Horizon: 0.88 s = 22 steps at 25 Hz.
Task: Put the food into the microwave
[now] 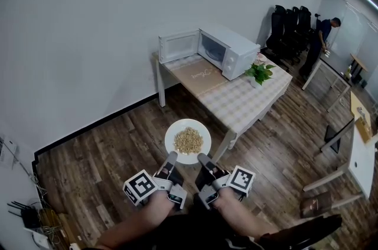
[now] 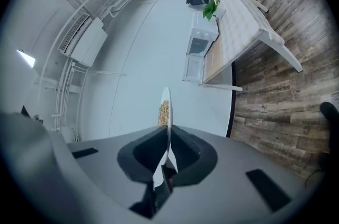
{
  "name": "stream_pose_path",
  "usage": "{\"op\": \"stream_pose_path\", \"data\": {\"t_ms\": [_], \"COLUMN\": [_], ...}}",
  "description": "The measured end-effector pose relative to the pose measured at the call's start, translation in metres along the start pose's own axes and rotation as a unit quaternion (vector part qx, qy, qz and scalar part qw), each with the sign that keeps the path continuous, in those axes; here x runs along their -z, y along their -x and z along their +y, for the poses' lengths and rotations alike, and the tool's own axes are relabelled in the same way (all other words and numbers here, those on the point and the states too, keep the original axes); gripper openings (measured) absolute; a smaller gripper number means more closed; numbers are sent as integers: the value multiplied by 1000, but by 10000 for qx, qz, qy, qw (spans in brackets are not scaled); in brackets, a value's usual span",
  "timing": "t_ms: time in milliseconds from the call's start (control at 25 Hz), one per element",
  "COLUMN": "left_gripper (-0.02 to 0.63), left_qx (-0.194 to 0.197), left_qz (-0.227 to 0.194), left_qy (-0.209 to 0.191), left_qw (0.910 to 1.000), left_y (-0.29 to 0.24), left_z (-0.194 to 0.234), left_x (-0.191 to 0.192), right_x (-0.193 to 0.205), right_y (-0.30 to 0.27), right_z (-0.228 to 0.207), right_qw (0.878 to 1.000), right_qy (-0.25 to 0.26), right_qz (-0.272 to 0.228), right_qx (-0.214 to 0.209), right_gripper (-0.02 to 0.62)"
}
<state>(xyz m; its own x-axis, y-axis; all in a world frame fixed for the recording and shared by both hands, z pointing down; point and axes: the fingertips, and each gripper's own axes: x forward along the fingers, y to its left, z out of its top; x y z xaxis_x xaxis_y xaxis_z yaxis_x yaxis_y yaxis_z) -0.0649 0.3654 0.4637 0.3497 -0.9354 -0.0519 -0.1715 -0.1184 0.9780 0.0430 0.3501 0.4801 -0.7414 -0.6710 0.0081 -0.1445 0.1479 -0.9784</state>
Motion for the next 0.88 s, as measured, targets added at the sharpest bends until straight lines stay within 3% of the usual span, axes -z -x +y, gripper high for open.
{"op": "stream_pose_path", "data": {"t_ms": [280,880], "left_gripper": [21,21], "left_qx": [-21,-236], "left_qz": [-130,-223], "left_qy": [-47,-188], "left_qw": [9999,9993], "left_y": [-28,-168], "left_z": [6,21], "left_x": [-17,-46], "right_x": [-19,-136], "right_y": [-29,-113], "right_z": [-7,-36], "right_qw": [9999,9993], "right_qy": [-95,-161], "right_qz": [132,336], "right_qx": [-39,-76], "right_gripper": [25,25]}}
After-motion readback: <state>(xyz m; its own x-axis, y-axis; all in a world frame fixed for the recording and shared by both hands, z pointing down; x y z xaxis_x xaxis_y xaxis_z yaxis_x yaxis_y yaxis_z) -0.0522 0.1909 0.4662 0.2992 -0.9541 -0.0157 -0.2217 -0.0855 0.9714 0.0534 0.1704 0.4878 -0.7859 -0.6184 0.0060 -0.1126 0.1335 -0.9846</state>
